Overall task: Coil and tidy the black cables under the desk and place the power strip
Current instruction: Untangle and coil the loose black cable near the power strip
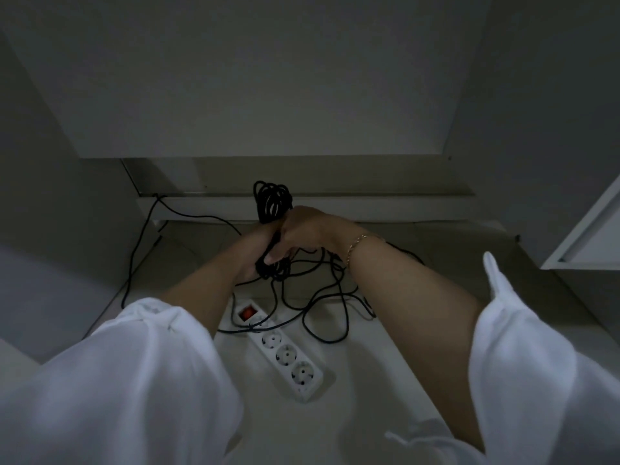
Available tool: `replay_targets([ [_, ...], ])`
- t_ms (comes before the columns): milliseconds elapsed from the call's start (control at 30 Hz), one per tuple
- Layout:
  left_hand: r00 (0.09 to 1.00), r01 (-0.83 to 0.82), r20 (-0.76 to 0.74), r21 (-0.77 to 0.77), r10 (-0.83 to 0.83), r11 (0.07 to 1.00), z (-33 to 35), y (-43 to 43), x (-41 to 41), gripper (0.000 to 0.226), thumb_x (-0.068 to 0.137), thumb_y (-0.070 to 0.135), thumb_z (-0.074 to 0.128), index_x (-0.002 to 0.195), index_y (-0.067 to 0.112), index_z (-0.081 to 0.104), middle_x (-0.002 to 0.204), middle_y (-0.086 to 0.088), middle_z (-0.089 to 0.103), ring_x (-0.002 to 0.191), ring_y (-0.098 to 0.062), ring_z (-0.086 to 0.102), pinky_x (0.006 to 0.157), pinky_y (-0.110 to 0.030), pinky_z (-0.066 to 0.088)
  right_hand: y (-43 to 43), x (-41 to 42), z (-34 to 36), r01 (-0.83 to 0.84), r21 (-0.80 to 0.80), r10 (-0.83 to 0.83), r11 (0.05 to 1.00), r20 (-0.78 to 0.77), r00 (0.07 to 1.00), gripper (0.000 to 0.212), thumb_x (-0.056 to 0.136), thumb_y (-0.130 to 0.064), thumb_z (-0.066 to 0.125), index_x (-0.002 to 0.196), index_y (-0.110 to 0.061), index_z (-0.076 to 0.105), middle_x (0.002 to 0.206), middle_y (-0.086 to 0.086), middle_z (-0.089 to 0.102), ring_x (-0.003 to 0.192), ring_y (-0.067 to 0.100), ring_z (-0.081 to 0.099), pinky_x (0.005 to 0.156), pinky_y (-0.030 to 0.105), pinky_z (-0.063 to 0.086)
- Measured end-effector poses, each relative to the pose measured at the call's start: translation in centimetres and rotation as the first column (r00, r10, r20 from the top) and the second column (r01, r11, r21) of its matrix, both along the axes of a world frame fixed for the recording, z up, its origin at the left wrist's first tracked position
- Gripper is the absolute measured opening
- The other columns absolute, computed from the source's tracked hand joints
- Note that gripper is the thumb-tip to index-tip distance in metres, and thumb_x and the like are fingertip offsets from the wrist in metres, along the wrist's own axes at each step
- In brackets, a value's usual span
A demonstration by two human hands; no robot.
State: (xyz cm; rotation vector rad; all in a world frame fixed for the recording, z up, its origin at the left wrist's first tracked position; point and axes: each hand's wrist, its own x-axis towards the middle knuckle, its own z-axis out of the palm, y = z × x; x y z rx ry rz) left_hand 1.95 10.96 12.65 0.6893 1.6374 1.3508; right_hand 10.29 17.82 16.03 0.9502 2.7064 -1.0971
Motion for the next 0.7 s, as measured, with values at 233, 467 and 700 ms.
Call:
replay_targets([
  [233, 0.989, 0.125, 0.082, -0.024, -0.122, 0.992, 0.3, 0.0, 0.5, 0.029, 0.094, 0.04, 0.051, 0.084, 0.014, 0.06, 0.058, -0.004, 0.046, 0.046, -0.009, 0.046, 0.043, -0.015, 0.045, 1.4, 1.7, -0.5, 0.196, -0.041, -0.199, 0.98, -0.081, 0.977, 0.041, 0.062, -0.047, 0.08, 0.079, -0.01, 0.073, 0.085, -0.002, 0.068, 0.079, 0.008, 0.058, 0.068, 0.02, 0.046],
  [467, 0.997, 0.082, 0.003, 0.034, -0.082, 0.996, 0.0, -0.4, -0.5, 0.013, 0.094, 0.021, 0.054, 0.088, 0.016, 0.065, 0.058, 0.0, 0.053, 0.04, -0.003, 0.046, 0.041, -0.014, 0.044, 1.3, 2.8, -0.4, 0.103, -0.238, -0.14, 0.966, -0.148, 0.979, 0.02, 0.077, -0.031, 0.074, 0.083, -0.013, 0.069, 0.068, -0.005, 0.057, 0.055, 0.0, 0.05, 0.043, 0.009, 0.035],
  [700, 0.991, 0.112, 0.059, 0.065, -0.116, 0.992, -1.1, -0.8, -2.2, 0.018, 0.093, 0.02, 0.057, 0.075, 0.017, 0.058, 0.057, 0.007, 0.052, 0.039, -0.001, 0.04, 0.049, -0.016, 0.045, 2.5, 5.0, -1.2, 0.136, -0.495, -0.312, 0.858, -0.292, 0.904, 0.017, 0.093, -0.017, 0.054, 0.077, -0.015, 0.058, 0.065, 0.0, 0.049, 0.059, 0.012, 0.05, 0.058, 0.02, 0.043],
])
